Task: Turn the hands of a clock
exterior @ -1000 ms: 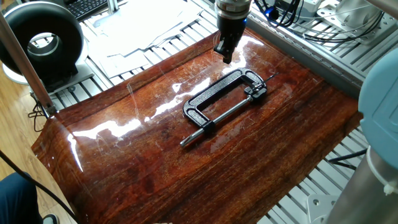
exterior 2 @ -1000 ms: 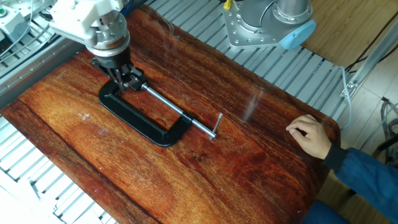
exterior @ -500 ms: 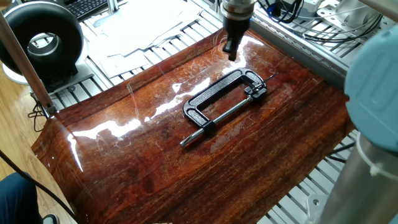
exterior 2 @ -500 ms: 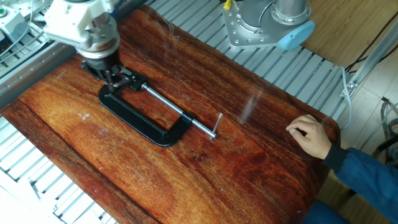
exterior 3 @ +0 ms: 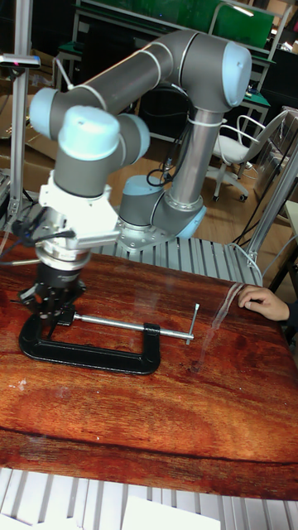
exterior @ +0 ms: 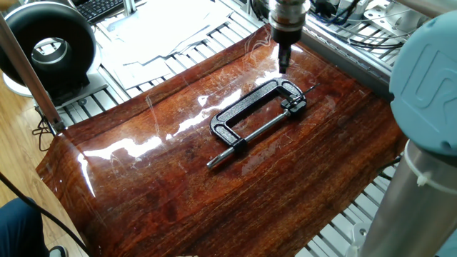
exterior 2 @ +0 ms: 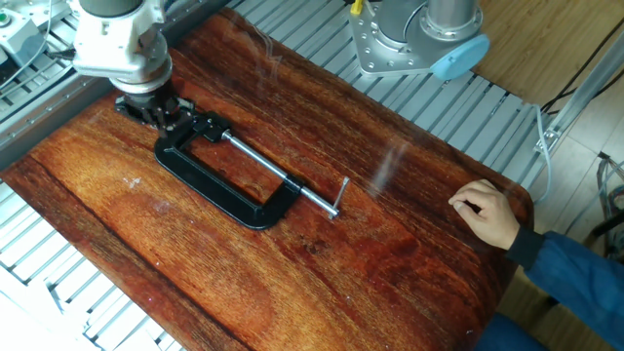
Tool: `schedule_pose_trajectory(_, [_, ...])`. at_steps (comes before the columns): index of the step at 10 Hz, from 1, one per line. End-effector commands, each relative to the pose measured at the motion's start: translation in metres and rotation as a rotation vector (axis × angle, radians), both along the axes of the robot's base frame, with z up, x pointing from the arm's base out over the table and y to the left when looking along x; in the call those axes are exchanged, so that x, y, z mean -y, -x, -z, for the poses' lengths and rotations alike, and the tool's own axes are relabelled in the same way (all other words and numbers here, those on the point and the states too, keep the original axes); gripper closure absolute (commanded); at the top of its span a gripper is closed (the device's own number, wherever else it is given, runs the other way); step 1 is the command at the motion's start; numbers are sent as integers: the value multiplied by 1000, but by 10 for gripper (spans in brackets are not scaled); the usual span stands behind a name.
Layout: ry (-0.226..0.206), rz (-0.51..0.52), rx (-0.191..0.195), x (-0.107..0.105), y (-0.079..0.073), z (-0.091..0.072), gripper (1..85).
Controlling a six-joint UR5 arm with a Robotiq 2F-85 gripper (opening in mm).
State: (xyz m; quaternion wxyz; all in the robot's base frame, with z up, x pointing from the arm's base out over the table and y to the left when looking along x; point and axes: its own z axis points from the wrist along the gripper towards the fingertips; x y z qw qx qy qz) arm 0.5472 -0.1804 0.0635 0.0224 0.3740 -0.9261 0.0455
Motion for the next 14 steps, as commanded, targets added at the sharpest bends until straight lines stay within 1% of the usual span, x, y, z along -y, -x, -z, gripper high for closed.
schedule_pose_trajectory(1, [30,-192,7,31,12,17,847])
schedule_pose_trajectory(3, [28,-224,16,37,18,27,847])
schedule_pose_trajectory(4, [8,-238,18,35,23,31,847])
schedule_pose_trajectory(7, [-2,-255,21,41,40,37,847])
schedule_pose_trajectory(9, [-3,-262,33,44,46,40,847])
schedule_pose_trajectory(11, [-7,-250,39,46,54,44,847])
schedule_pose_trajectory(12, [-10,-241,37,47,61,45,847])
schedule_pose_trajectory(13, [-29,-225,24,43,68,46,847])
schedule_pose_trajectory(14, [-47,-206,2,40,75,47,847])
